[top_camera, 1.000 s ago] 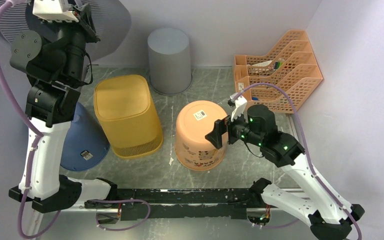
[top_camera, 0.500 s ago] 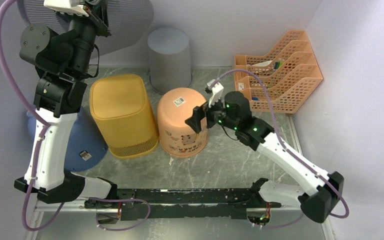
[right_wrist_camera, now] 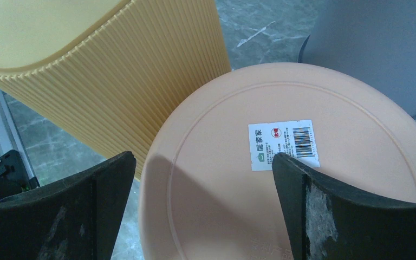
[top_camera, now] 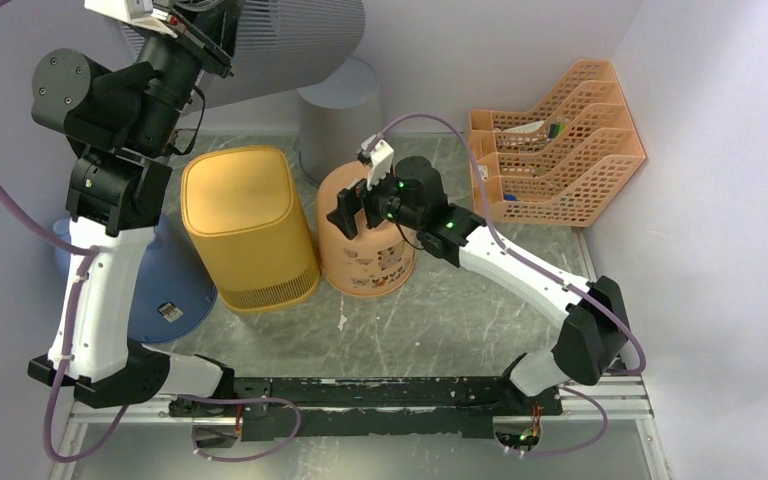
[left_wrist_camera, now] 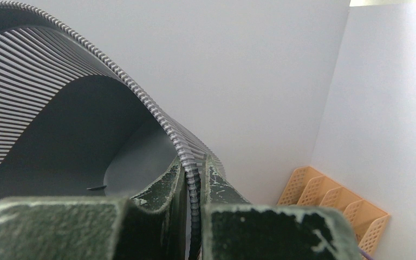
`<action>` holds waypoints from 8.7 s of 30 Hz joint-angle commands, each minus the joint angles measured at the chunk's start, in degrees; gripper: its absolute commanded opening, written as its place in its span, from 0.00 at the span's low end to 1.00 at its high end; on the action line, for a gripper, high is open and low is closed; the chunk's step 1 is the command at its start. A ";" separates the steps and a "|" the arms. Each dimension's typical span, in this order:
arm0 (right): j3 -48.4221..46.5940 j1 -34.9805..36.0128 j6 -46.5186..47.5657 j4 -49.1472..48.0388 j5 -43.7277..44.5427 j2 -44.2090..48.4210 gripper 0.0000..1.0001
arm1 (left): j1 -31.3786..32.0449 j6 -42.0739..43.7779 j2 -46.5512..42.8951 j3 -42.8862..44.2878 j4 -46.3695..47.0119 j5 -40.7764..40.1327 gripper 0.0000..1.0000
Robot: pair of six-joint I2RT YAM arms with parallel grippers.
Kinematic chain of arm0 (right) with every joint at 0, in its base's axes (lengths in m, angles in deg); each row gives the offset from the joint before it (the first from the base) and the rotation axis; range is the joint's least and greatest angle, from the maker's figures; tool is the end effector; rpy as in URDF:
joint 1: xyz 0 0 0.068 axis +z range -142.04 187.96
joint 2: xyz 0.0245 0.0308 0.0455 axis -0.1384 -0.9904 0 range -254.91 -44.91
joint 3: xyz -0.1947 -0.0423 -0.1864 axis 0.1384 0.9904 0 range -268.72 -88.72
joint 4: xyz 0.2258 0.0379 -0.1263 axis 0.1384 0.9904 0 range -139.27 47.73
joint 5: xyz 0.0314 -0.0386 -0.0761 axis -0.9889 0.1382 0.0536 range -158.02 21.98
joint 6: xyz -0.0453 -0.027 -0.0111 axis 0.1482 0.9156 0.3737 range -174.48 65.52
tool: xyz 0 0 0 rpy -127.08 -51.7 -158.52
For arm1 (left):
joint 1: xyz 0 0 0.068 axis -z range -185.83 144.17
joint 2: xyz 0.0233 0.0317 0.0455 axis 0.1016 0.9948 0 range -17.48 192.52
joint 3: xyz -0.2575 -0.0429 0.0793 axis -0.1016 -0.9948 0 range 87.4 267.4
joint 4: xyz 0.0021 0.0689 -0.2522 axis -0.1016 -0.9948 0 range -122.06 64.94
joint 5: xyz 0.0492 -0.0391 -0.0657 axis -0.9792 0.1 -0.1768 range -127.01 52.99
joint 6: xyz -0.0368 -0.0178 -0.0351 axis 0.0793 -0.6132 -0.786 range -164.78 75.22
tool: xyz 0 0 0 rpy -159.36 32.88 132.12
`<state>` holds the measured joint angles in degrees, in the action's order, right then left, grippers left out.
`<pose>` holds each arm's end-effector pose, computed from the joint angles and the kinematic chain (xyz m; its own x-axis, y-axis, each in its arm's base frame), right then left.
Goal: Turn the large container upside down
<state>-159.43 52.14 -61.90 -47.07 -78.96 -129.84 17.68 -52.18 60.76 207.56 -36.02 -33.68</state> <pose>0.2488 0.2511 0.3437 -0.3062 -0.1207 -0.9443 -0.7818 0.5979 0.1771 0.1846 -0.0827 0.6367 0.4107 -0.3189 -0.8542 0.5010 0.8617 -0.0807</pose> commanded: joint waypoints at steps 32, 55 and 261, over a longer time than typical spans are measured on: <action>-3.73 22.63 5.81 17.32 8.01 -1.31 1.00 | 0.14 0.30 -3.96 -1.32 15.15 0.73 0.07; -5.30 20.20 1.47 5.05 4.21 -13.65 1.00 | 0.13 -0.60 -5.99 -1.22 14.58 2.39 0.07; 15.34 -18.69 -13.94 21.40 38.71 30.59 1.00 | 11.59 4.23 -4.94 -36.06 -15.60 9.77 0.07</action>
<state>-144.35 33.67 -77.07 -24.43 -39.45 -99.24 27.01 -50.63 55.14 174.12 -62.62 -14.68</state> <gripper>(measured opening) 0.999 0.162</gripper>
